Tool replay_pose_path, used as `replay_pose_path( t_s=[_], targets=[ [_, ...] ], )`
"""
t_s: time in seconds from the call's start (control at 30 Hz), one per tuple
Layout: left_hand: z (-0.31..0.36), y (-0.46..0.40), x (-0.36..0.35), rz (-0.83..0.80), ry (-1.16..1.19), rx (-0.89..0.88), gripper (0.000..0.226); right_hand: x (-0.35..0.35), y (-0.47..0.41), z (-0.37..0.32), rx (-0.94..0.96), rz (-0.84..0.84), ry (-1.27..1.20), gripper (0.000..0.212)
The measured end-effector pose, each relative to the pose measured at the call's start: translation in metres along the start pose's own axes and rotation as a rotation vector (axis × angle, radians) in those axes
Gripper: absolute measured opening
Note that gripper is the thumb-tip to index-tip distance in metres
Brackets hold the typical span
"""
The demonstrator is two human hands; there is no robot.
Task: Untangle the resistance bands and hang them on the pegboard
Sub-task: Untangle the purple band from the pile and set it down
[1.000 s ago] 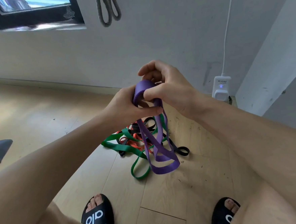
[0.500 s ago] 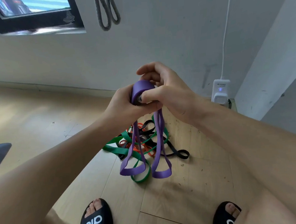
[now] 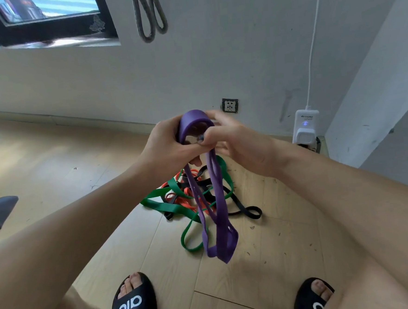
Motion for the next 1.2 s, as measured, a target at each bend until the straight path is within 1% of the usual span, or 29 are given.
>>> replay_pose_path(
  t_s=[0.1,0.17,0.23,0.27,0.3,0.37,0.43,0.53,0.6,0.73,0.77,0.8,0.87,0.93,1.07,1.2],
  targets=[
    [0.002,0.0,0.003,0.022,-0.01,-0.006,0.02,-0.004,0.003,0.003,-0.014,-0.093,-0.03,0.071],
    [0.003,-0.001,0.009,0.086,-0.006,-0.007,0.018,-0.009,0.007,0.006,-0.026,-0.165,0.007,0.063],
    [0.003,-0.003,0.015,0.149,0.006,0.004,0.018,-0.011,0.008,0.018,-0.065,-0.169,0.099,0.068],
    [0.002,-0.004,0.017,0.161,0.024,0.009,0.018,-0.012,0.006,0.023,-0.07,-0.133,0.177,0.069],
    [0.001,-0.004,0.017,0.162,0.046,0.013,0.018,-0.012,0.005,0.025,-0.059,-0.084,0.26,0.063],
    [0.001,-0.003,0.017,0.159,0.071,0.012,0.019,-0.013,0.001,0.024,-0.013,0.007,0.4,0.04],
    [0.003,-0.002,0.018,0.16,0.071,0.005,0.02,-0.015,-0.002,0.02,0.017,0.093,0.514,0.029],
    [0.004,-0.002,0.023,0.188,0.091,0.007,0.019,-0.01,-0.008,0.022,0.009,0.189,0.531,0.021],
    [0.003,-0.002,0.029,0.226,0.115,0.017,0.02,-0.015,-0.011,0.027,-0.017,0.151,0.48,0.032],
    [0.004,-0.001,0.038,0.294,0.156,0.032,0.021,-0.037,-0.015,0.037,-0.044,-0.039,0.334,0.069],
    [0.004,-0.001,0.039,0.302,0.168,0.035,0.02,-0.042,-0.015,0.038,-0.045,-0.067,0.304,0.076],
    [0.004,0.0,0.039,0.308,0.178,0.038,0.02,-0.046,-0.016,0.039,-0.036,-0.073,0.298,0.079],
    [0.003,0.0,0.039,0.324,0.198,0.045,0.021,-0.05,-0.018,0.035,0.019,-0.021,0.339,0.078],
    [0.003,0.0,0.039,0.347,0.22,0.05,0.019,-0.05,-0.019,0.03,0.075,0.072,0.343,0.068],
    [0.005,-0.001,0.043,0.394,0.256,0.036,0.012,-0.041,-0.017,0.025,0.108,0.218,0.282,0.034],
    [0.003,-0.001,0.05,0.409,0.278,0.036,0.014,-0.039,-0.014,0.023,0.084,0.235,0.282,0.015]
  ],
)
Point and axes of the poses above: each hand's wrist, its own y-axis away from the middle knuckle, its own x-axis out of the back of the hand, z = x × y, the point moved 10 cm from there along -y, towards the middle knuckle, and after that the axes turned 7 degrees about -x, right-handed, at the moved point
